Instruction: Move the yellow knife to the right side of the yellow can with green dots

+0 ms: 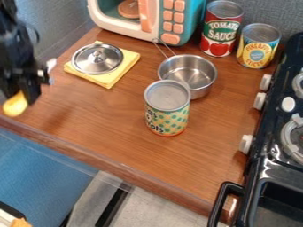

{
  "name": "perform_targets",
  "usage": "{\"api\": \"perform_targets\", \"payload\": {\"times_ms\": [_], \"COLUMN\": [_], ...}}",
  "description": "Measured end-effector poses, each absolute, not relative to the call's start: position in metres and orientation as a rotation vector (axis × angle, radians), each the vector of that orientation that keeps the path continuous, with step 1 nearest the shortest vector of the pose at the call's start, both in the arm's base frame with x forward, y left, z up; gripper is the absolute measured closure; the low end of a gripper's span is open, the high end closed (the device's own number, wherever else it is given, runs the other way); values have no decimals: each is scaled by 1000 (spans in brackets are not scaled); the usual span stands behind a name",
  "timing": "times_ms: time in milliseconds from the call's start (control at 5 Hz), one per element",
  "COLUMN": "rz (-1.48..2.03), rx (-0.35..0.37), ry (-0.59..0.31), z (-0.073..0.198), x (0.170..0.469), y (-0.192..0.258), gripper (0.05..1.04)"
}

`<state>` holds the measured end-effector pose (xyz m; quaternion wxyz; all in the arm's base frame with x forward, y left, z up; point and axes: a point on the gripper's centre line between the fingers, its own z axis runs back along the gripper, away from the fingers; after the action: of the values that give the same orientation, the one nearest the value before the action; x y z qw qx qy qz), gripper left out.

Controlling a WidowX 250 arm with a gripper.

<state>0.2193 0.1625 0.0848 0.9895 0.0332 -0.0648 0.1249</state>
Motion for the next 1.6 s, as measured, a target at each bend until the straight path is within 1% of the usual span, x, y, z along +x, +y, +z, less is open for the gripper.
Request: {"api": "perform_targets", "payload": {"times_ms": [400, 600, 800, 1000, 1200, 1400, 1600], "rz": [34, -40, -112, -136, -103, -77, -57], "rx": [-44, -66, -70, -47, -24, -14, -7], "ry": [-210, -228, -227, -205, -195, -199, -209], "z": [118, 124, 114, 91, 71, 56, 50], "x": [211, 207, 204, 206, 224, 243, 256], "y": [63, 15, -36, -84, -111, -123, -127], "gripper": [703, 703, 703, 703, 703, 703, 703]}}
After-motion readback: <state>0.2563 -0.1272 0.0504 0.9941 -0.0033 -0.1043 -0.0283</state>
